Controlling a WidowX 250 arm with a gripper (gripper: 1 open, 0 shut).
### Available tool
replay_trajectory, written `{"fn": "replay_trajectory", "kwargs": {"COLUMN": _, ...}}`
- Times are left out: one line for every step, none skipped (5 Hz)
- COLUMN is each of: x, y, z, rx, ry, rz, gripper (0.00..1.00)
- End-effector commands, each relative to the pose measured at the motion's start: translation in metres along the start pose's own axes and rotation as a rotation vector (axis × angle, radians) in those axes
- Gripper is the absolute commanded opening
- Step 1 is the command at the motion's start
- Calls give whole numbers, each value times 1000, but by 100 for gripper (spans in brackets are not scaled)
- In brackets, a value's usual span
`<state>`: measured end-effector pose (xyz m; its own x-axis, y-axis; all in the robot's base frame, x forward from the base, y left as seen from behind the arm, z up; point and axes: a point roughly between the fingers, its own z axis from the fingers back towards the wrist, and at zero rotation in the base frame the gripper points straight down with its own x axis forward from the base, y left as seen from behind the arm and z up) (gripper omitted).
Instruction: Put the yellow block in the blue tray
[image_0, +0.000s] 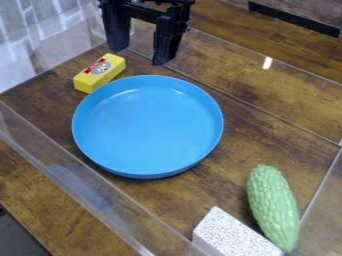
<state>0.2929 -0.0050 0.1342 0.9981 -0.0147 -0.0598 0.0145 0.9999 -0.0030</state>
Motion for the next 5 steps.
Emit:
{"fn": "replay_trajectory", "kwargs": {"x": 4, "y": 4, "z": 1, "rx": -1, "ry": -3, "rz": 10, "gripper": 100}}
{"fn": "replay_trajectory", "kwargs": {"x": 7, "y": 2, "z": 3, "rx": -1, "ry": -12, "rz": -28, "gripper": 100}}
{"fn": "replay_trajectory", "kwargs": {"x": 7, "y": 8, "z": 3, "rx": -6, "ry": -22, "rz": -5, "gripper": 100}}
{"fn": "replay_trajectory", "kwargs": {"x": 6, "y": 14, "z": 4, "rx": -11, "ry": -35, "rz": 18, "gripper": 100}}
{"fn": "replay_trajectory", "kwargs": {"x": 6, "y": 14, "z": 12, "rx": -14, "ry": -47, "rz": -39, "gripper": 100}}
